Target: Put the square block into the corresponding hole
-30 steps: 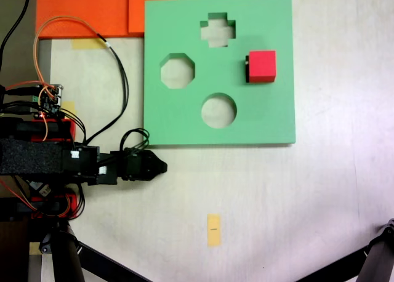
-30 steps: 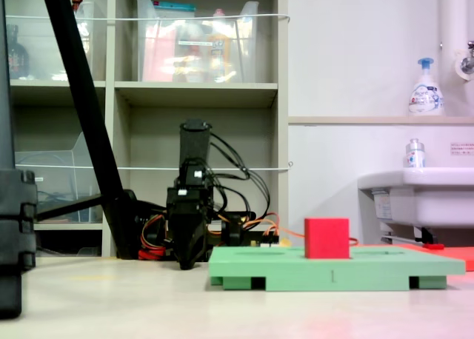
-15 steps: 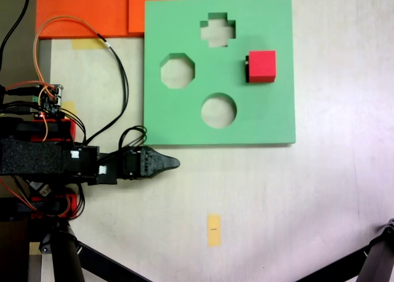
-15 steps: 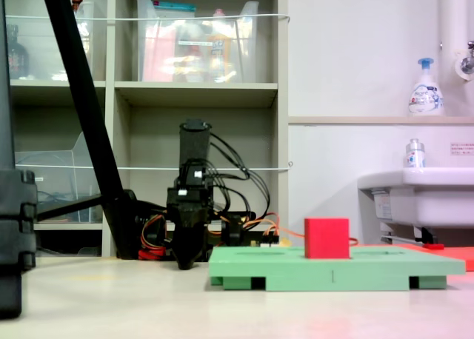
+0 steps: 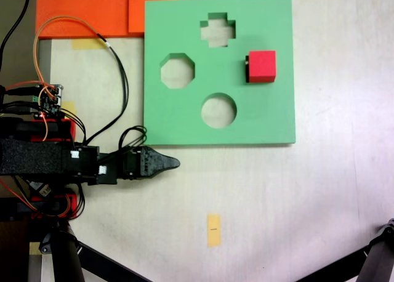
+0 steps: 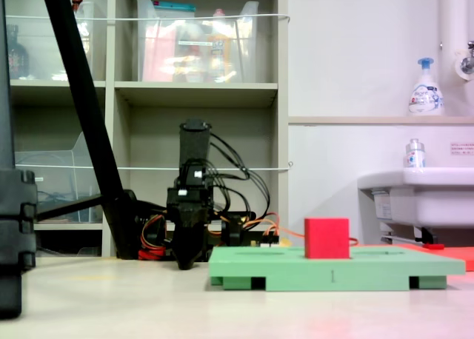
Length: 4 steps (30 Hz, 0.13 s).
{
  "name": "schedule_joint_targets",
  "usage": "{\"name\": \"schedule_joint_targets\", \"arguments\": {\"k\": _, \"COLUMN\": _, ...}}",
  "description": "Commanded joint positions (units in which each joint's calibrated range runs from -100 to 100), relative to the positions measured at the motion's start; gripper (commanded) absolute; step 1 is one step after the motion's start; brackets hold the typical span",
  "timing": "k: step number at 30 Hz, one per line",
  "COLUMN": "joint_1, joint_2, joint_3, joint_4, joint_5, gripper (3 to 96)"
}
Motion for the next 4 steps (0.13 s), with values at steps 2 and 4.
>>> {"name": "schedule_joint_targets", "arguments": {"k": 2, "joint_1": 0.0, "joint_2": -0.5, "joint_3": -1.1, "joint_4": -3.9, "joint_5": -0.5, "gripper": 51.5}}
{"name": "schedule_joint_targets", "arguments": {"k": 4, "joint_1": 0.0, "joint_2": -0.5, "joint_3": -1.1, "joint_4": -3.9, "joint_5": -0.5, "gripper": 51.5}}
